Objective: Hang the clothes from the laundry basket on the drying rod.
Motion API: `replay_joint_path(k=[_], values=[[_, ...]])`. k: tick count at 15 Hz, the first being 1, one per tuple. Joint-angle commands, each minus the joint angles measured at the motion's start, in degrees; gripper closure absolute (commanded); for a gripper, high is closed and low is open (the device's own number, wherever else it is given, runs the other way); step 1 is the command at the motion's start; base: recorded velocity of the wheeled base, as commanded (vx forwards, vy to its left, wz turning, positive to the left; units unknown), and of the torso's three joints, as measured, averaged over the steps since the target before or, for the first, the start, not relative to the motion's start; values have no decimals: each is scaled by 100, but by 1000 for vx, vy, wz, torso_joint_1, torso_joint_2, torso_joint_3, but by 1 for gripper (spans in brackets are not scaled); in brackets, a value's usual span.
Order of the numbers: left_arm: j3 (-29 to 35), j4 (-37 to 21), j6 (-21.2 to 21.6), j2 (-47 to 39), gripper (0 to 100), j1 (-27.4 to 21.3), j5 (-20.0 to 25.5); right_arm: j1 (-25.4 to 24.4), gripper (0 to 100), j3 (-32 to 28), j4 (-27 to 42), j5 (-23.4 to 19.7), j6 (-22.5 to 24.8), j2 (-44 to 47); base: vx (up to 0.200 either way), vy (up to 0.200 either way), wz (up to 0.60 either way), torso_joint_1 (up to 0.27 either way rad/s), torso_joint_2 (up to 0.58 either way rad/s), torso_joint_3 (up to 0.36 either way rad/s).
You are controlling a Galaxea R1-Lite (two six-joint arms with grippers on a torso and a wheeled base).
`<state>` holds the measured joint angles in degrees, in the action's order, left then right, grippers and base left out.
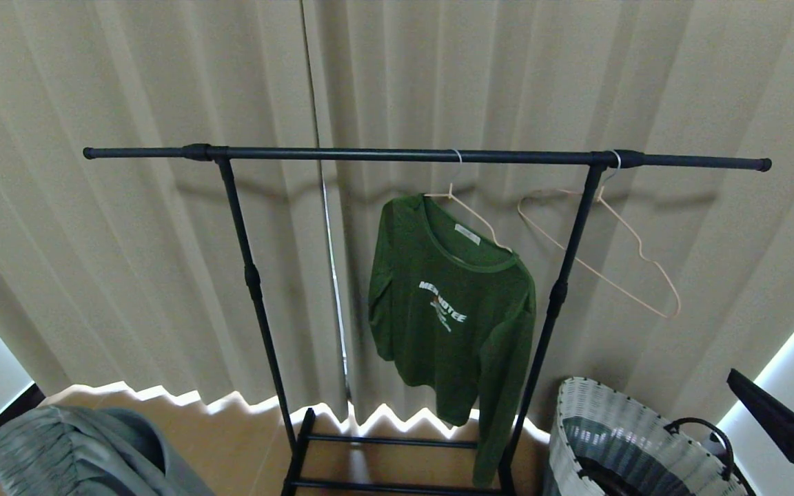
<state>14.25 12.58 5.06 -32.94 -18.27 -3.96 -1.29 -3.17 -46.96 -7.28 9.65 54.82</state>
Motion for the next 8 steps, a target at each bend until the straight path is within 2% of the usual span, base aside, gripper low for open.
replay_joint_path(k=[1, 3, 8], values=[[8, 16, -23, 16, 100, -53, 62, -11, 0, 1, 2, -2, 1, 2, 0, 0, 0, 0, 0, 0], [-1, 8, -31, 7, 100, -62, 212, -11, 0, 1, 2, -19, 1, 2, 0, 0, 0, 0, 0, 0], [-36, -1, -31, 24, 100, -62, 264, -11, 0, 1, 2, -28, 1, -7, 200, -200, 0, 2, 0, 5]])
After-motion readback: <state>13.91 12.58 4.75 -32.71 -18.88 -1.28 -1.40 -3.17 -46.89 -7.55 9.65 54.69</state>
